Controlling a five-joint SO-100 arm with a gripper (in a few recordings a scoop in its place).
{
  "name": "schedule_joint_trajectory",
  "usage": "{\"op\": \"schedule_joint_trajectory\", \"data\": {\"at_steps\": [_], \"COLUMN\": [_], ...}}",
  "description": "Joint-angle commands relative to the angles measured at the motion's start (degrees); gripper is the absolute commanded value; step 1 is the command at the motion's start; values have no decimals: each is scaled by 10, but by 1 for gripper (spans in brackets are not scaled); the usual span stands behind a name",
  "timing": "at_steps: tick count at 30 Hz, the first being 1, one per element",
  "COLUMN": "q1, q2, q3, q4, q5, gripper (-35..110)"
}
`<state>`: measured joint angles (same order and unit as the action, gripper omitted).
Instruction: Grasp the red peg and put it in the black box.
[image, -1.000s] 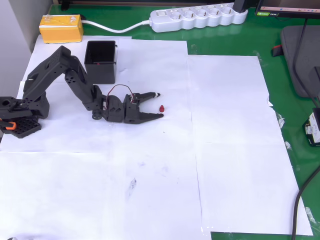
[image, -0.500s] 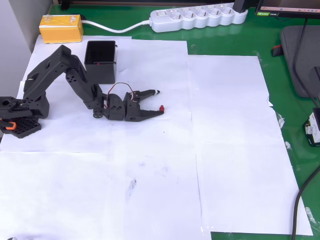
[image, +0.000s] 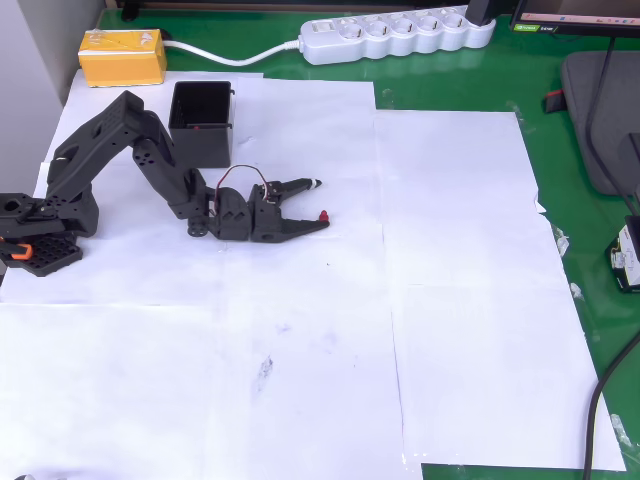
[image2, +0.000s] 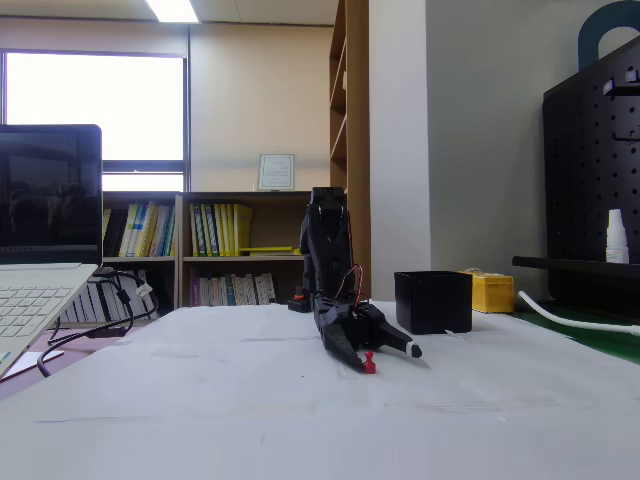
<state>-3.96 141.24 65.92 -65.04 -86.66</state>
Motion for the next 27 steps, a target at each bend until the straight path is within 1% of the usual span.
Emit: {"op": "schedule_joint_trajectory", "data": {"at_steps": [1, 2, 5, 17, 19, 23, 27], "q1": [0, 0, 0, 6, 6, 6, 6], "q2": [-4, -5, -32, -28, -28, -25, -25], "q3": [20, 19, 10, 9, 9, 7, 7], "q4": [5, 9, 68, 55, 55, 47, 47], "q5": [-9, -9, -9, -8, -8, -6, -11], "gripper": [33, 33, 33, 32, 27, 1, 0]}}
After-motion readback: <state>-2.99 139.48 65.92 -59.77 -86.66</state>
